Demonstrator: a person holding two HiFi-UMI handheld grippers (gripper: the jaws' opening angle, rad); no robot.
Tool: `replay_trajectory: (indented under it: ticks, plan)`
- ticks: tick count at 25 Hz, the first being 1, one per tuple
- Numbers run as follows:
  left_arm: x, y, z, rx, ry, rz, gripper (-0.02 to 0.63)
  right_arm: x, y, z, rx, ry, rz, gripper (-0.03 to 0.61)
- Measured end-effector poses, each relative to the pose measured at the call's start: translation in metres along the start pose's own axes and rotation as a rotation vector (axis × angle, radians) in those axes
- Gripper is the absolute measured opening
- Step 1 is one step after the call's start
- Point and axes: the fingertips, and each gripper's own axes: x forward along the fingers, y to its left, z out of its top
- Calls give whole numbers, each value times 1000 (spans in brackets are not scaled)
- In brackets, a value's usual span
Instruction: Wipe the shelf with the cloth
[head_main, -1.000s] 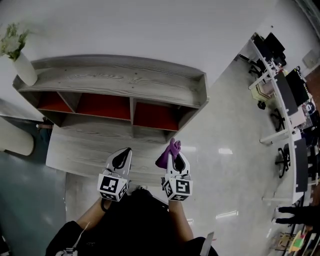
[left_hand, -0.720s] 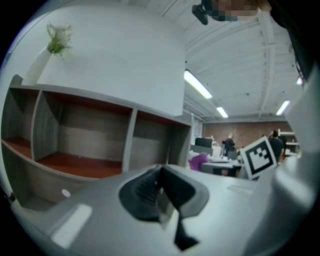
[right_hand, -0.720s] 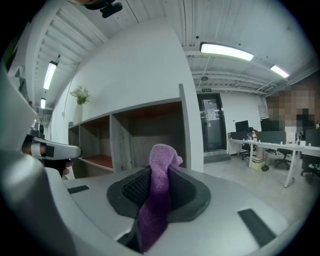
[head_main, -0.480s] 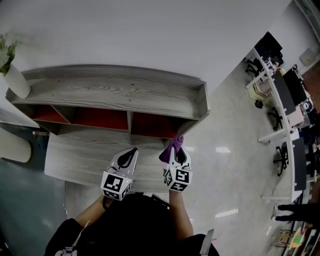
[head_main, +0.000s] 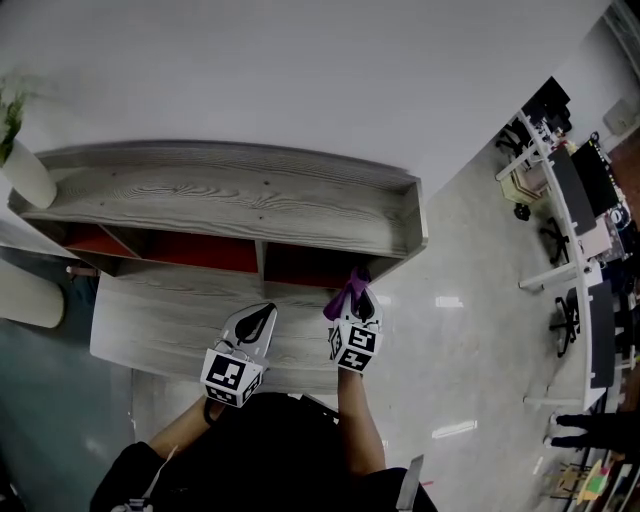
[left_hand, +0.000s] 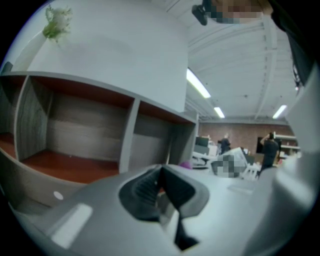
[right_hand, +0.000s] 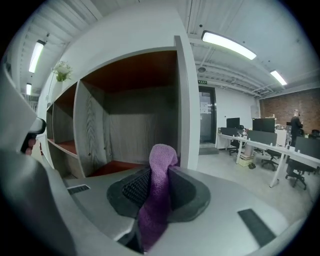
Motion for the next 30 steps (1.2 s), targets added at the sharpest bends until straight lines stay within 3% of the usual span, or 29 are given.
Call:
replay_trajectory:
  ticks: [13, 30]
  plan:
    - [10, 7, -4, -13, 16, -2, 5, 35, 3, -29, -85, 120, -43, 74]
    - [1, 23, -7, -37, 12, 1, 5, 59, 14, -37, -204, 228, -53, 74]
